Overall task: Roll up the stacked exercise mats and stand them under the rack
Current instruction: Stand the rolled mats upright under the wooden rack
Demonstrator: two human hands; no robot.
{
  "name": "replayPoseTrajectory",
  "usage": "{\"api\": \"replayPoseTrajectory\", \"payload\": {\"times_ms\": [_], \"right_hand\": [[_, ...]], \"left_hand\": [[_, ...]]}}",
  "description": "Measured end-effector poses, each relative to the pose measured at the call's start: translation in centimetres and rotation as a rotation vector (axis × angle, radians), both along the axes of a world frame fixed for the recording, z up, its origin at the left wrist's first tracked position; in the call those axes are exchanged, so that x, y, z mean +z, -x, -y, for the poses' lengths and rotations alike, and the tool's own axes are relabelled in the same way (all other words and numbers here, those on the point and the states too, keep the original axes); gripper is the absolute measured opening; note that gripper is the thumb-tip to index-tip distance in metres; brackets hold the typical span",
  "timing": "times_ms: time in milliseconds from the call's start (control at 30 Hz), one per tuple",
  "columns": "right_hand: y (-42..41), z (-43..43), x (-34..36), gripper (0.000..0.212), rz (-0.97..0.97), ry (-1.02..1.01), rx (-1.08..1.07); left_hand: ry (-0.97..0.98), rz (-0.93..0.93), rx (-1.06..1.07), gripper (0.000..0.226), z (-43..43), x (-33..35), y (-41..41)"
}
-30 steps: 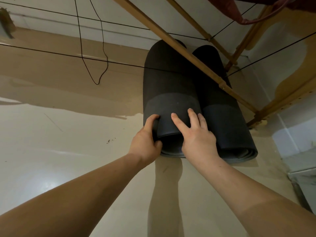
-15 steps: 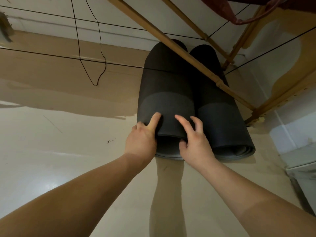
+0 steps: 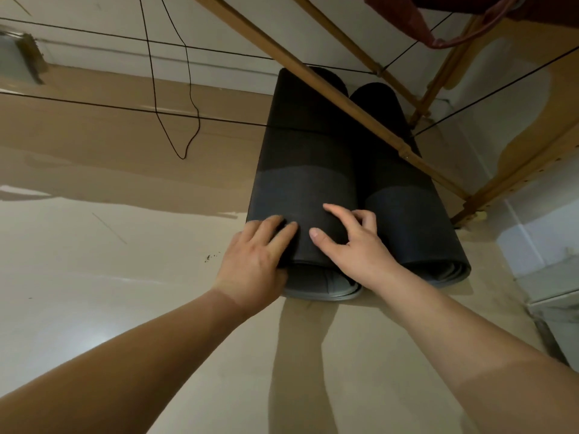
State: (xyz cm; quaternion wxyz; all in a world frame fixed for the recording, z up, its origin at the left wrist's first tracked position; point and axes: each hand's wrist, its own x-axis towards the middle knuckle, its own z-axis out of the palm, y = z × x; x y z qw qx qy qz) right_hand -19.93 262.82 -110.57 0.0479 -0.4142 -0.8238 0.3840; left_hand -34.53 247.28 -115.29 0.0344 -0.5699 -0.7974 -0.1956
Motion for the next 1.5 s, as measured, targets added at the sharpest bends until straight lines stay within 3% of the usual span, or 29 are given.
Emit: {"api": "replayPoseTrajectory", "payload": {"times_ms": [100,233,333,467,567,733,800,900,1033,1100,1200,1333,1400,1500], "right_hand": [[0.2,0.1,-0.3,0.057,0.024,-0.033,-0.006],[0.2,1.2,-0.4,0.071,0.073,0.04,-0.041],[0.5,1.6,0.1,0.08,-0.011,0.109,-0.066],[0.3,2.7,-1.0,0.074,-0.285,0.406,-0.155],[-0.2,3.2,-1.7,0.064,-0.319,0.578,-0.165],[-0.4,1.0,1.2,0.065,-0.262,0.248,-0.225],[-0.2,0.3,2.3,0.072,-0.159,0.176,-0.199],[-0.5,0.3,2.1,0.082,0.009,0.115,-0.21],[-0.3,0.3,1.8,0.088,0.16,0.042,-0.178],[0.0,0.2,2.2,0.092,0.204,0.016,-0.172],[0.2,0.8,2.2,0.099,0.071,0.139,-0.199],[1.4,2.7,0.2,0.107,-0.174,0.422,-0.288],[2.3,3.2,-0.8,0.095,-0.197,0.528,-0.32],[2.3,3.3,-1.4,0.071,-0.143,0.572,-0.302]], "left_hand": [[0.081,0.248,0.219,0.091,0.1,-0.5,-0.1],[0.119,0.406,0.219,0.09,-0.1,-1.0,-0.6],[0.142,0.249,0.195,0.088,-0.1,-0.6,-0.3],[0.089,-0.106,0.112,0.092,1.3,1.5,1.1],[0.035,-0.266,0.025,0.091,2.7,2.8,1.7],[0.041,-0.42,-0.111,0.082,1.5,3.1,-1.4],[-0.043,-0.286,-0.18,0.074,0.4,2.9,-3.0],[-0.097,0.15,-0.122,0.087,0.3,2.2,-3.6],[0.268,0.488,0.157,0.106,1.7,-0.2,-1.7],[0.27,0.555,0.135,0.105,1.7,-0.7,-1.6],[0.218,0.434,0.153,0.099,1.7,0.2,-1.2],[0.023,0.051,0.105,0.092,3.9,1.7,1.4],[-0.025,-0.096,0.073,0.086,4.9,2.3,2.1],[-0.009,-0.174,0.02,0.08,4.7,3.0,1.3]]}}
